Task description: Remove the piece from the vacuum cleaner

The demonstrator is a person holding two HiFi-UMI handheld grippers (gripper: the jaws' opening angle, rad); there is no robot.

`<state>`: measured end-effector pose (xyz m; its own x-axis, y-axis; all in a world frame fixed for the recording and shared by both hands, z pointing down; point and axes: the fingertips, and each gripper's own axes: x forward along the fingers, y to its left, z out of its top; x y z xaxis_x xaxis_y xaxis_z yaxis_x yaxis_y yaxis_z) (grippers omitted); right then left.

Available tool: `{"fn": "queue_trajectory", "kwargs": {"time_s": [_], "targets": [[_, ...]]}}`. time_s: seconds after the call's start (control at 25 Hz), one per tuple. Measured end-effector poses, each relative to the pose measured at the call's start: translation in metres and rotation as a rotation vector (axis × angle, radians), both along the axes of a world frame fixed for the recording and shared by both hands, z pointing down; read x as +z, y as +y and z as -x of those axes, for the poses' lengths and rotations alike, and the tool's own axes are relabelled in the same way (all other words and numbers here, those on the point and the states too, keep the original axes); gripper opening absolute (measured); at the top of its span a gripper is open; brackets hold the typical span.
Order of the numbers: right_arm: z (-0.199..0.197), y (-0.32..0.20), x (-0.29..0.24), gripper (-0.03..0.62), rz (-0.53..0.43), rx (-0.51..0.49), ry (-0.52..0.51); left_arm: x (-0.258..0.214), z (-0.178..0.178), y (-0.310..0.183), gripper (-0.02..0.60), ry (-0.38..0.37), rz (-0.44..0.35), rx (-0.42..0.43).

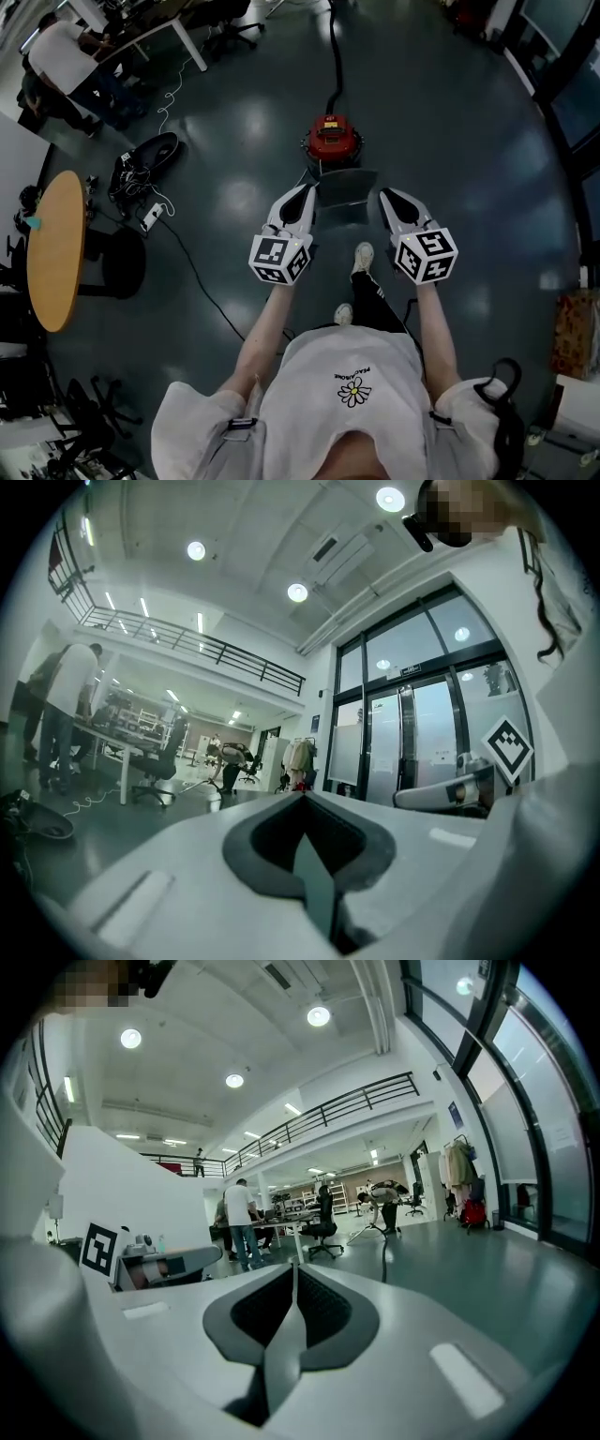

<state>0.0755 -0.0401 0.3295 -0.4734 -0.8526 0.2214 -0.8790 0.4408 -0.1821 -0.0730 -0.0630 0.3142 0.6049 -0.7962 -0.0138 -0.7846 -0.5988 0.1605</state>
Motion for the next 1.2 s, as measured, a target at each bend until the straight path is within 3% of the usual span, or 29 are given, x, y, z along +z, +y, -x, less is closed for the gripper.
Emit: {"fn": "queue_trajectory", "kwargs": {"time_s": [0.52,0.8,0.92,1.08,1.2], "targets": [[-0.026,-0.216,0.045,0.045,0.092,-0.078,0.065,0.04,-0.043,-0.204,0.0,-0.011,0.066,-0.021],[-0.019,-0.29,0.06,0.054,0.126,-0.123,0.114,0.063,-0.049,-0.284,0.0,-0.061,0.126,0.009],[-0.016,-0.311,0.067,0.061,0.151,-0.126,0.124,0.08,-0.055,-0.309,0.0,-0.145,0.164,0.06],[-0.017,-0.339,0.087,0.089,0.189,-0.139,0.124,0.125,-0.069,-0.341,0.0,-0.344,0.229,0.163],[-0.012,-0.348,0.129,0.158,0.241,-0.238,0.165,0.186,-0.078,-0.358,0.0,-0.492,0.286,0.261]]}}
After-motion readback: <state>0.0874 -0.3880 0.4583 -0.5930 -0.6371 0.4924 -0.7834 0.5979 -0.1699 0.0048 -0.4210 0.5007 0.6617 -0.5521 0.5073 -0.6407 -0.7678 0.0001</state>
